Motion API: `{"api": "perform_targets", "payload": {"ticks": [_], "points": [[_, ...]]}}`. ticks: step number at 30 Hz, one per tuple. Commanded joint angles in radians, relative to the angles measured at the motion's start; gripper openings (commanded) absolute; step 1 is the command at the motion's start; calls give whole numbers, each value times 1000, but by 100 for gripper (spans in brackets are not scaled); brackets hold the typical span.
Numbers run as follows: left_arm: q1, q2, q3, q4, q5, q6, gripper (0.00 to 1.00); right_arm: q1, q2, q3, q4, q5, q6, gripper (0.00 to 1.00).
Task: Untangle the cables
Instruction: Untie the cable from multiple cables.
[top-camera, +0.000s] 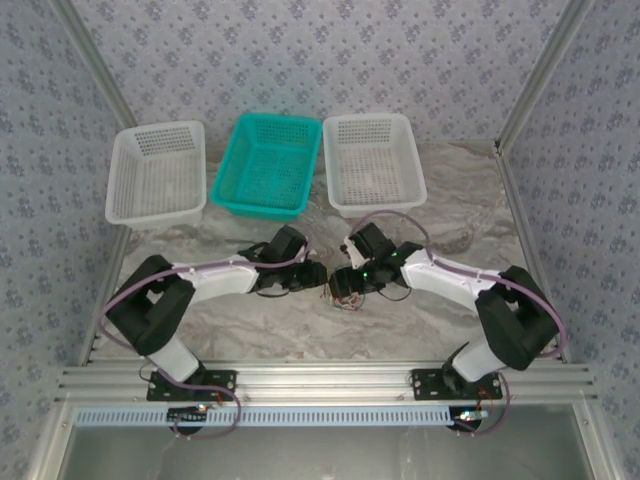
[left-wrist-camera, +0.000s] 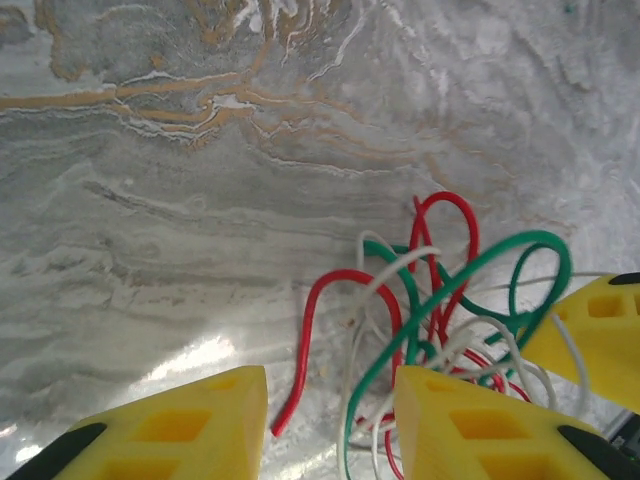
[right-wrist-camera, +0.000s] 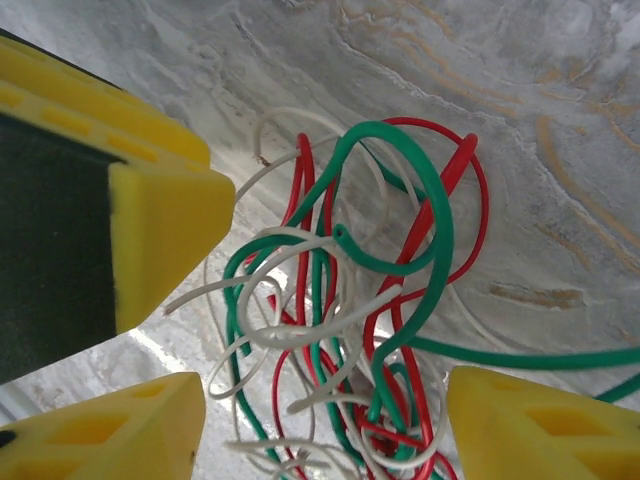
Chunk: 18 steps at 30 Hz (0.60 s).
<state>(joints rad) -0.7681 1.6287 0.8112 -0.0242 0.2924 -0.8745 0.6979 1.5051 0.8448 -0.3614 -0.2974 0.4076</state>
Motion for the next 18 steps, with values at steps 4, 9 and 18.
{"api": "perform_targets", "payload": {"ticks": [4, 9, 18], "points": [[-8, 53, 40, 51, 55, -33, 23, -7, 42, -18, 42, -5, 24, 54], [-8, 95, 43, 73, 78, -44, 15, -7, 48, -23, 68, 7, 53, 50], [-11, 71, 50, 127, 108, -31, 0, -4, 72, -21, 65, 86, 87, 34]]}}
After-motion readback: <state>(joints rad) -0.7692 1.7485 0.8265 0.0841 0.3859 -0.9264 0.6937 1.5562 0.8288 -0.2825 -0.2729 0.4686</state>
